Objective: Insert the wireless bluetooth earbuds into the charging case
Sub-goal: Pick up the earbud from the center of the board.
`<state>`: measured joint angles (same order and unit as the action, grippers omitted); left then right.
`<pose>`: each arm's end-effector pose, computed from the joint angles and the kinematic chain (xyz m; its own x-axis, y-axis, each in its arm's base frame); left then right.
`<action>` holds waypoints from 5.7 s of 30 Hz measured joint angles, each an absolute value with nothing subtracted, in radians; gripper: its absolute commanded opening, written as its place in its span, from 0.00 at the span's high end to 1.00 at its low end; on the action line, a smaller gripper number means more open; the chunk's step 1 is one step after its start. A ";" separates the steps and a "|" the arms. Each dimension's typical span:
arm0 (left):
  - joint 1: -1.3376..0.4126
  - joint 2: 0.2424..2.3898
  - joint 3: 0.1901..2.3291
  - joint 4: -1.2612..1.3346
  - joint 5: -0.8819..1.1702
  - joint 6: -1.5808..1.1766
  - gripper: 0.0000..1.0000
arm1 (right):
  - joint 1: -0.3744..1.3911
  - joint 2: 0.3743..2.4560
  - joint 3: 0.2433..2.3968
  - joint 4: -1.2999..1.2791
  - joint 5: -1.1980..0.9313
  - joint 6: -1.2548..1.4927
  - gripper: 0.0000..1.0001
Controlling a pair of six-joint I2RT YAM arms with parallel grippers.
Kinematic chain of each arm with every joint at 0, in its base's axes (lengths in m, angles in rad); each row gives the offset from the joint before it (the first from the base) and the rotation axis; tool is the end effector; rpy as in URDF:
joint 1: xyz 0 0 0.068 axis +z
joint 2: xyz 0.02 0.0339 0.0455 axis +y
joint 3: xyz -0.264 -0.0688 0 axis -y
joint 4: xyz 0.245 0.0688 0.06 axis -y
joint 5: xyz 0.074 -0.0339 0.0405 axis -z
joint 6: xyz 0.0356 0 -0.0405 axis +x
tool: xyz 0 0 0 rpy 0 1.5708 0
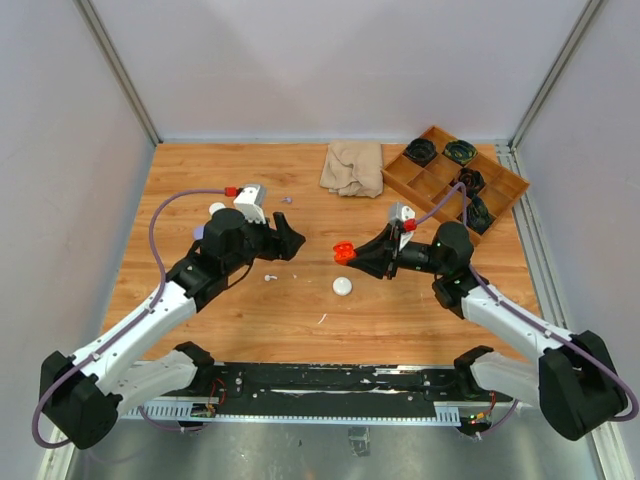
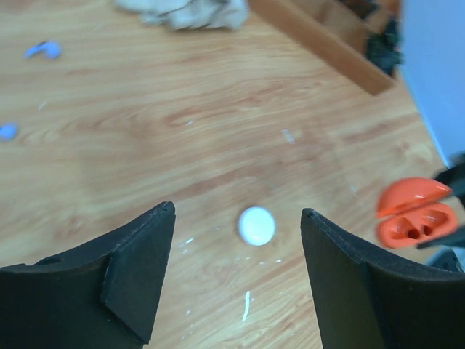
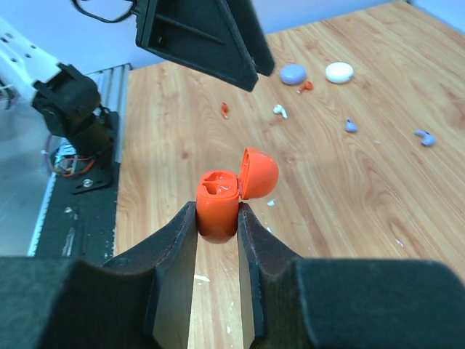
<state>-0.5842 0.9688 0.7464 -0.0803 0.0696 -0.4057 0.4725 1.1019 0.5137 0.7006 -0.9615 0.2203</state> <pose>0.1882 -0.1274 0.3029 -0.4675 -0.1629 -0.8689 0.4583 0.7958 -0.3958 0.1929 0.1314 0.2736 -0.1180 0.0801 -0.9898 -0.9840 0.1242 0.1274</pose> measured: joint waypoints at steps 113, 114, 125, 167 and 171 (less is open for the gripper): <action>-0.434 1.602 0.932 -0.583 -0.344 -0.516 0.61 | 0.583 1.105 0.403 0.560 -0.661 0.002 0.99; -0.434 1.610 0.932 -0.583 -0.344 -0.512 0.62 | 0.583 1.104 0.403 0.559 -0.661 0.002 0.99; -0.434 1.650 0.950 -0.587 -0.342 -0.486 0.68 | 0.583 1.104 0.403 0.553 -0.661 -0.001 0.99; -0.505 1.048 0.719 -0.194 -0.095 -0.506 0.88 | 0.648 1.124 0.416 0.703 -0.611 -0.039 0.99; -0.543 0.985 0.672 -0.091 -0.049 -0.517 0.87 | 0.648 1.148 0.416 0.791 -0.607 -0.035 0.99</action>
<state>-0.5434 0.9852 0.6724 -0.0914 -0.0490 -0.5167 0.6483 1.1481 0.4164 0.7914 -0.6067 -0.0345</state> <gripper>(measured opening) 0.185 0.258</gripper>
